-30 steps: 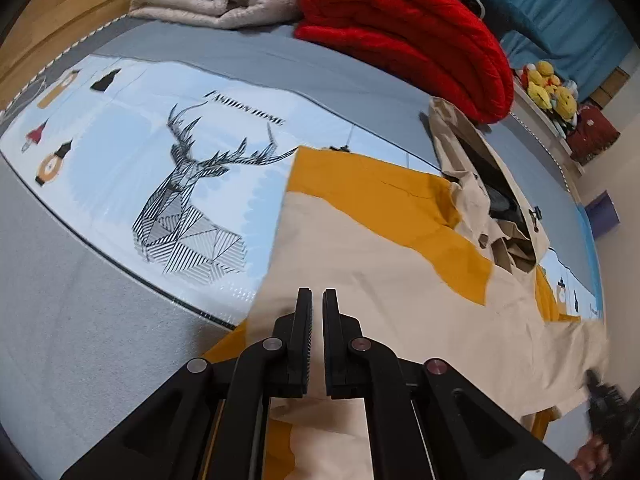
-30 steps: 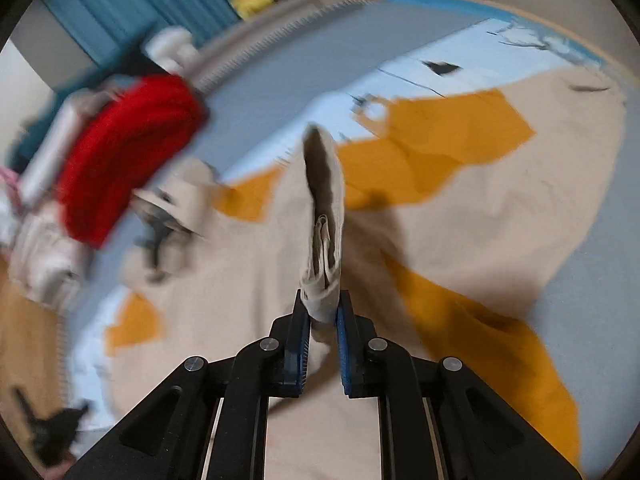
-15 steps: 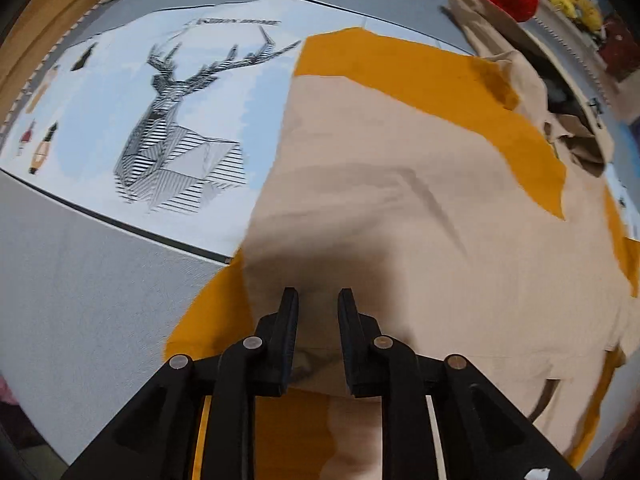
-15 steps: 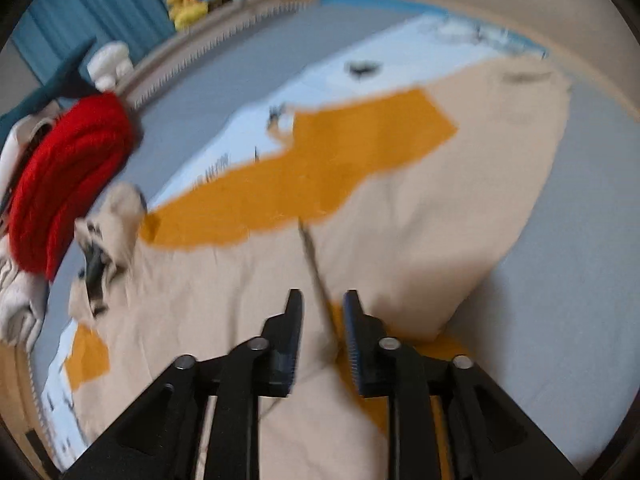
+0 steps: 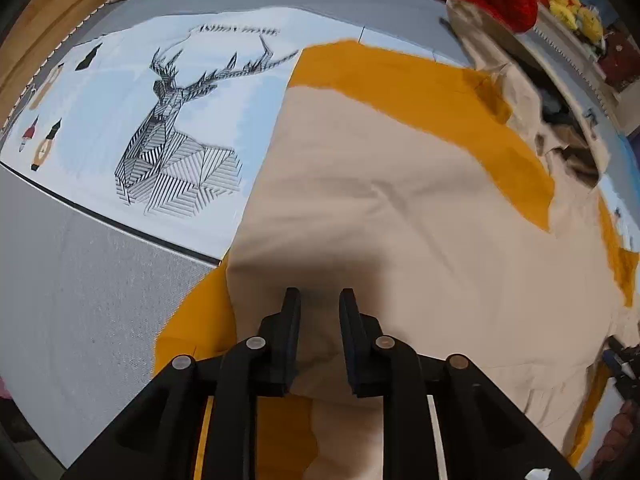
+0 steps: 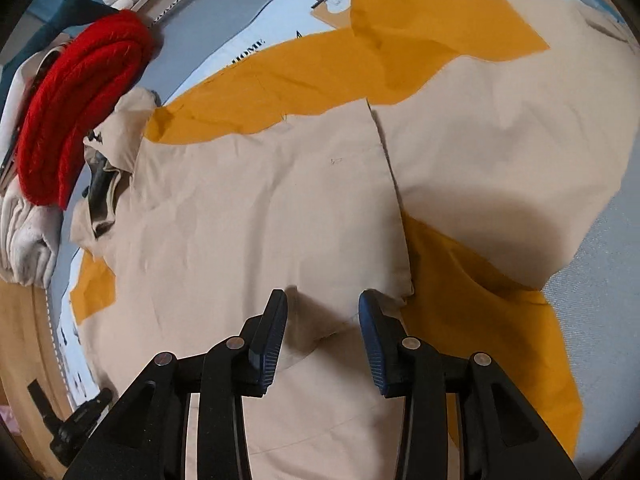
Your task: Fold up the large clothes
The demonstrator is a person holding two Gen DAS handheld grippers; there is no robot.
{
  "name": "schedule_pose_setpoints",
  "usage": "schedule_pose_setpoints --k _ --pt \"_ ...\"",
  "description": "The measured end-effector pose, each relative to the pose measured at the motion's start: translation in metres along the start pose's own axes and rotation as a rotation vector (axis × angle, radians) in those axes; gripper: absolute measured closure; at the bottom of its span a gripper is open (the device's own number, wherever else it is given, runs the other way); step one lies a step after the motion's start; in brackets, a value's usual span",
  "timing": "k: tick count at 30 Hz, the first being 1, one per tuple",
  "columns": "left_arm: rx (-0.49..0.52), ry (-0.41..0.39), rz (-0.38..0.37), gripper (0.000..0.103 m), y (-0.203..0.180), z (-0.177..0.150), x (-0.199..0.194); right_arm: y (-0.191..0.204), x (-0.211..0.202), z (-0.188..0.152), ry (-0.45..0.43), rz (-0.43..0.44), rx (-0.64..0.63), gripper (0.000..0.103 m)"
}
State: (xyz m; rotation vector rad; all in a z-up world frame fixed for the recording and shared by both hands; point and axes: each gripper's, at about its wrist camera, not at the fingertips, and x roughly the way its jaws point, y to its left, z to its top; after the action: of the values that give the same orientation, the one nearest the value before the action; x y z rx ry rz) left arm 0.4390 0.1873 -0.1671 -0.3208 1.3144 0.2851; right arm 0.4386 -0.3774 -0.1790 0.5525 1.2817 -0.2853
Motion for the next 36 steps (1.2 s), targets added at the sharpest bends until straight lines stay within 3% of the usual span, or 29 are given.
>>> schedule_pose_setpoints --k 2,5,15,22,36 --pt "-0.025 0.037 -0.005 0.084 0.005 -0.001 0.010 0.002 -0.002 0.001 -0.010 -0.028 -0.015 0.064" --pt "-0.012 -0.012 0.008 0.084 -0.002 0.001 -0.005 -0.003 -0.008 0.008 -0.040 -0.064 -0.011 0.064" --pt "0.183 -0.168 -0.080 0.083 -0.084 -0.030 -0.068 0.027 -0.082 0.008 -0.328 -0.164 -0.264 0.064" --pt "0.253 -0.222 -0.144 0.081 -0.107 -0.063 -0.094 0.024 -0.112 -0.012 -0.376 -0.159 -0.298 0.064" --pt "0.377 -0.271 -0.166 0.073 -0.149 -0.117 -0.108 -0.011 -0.140 -0.036 -0.408 -0.200 -0.293 0.064"
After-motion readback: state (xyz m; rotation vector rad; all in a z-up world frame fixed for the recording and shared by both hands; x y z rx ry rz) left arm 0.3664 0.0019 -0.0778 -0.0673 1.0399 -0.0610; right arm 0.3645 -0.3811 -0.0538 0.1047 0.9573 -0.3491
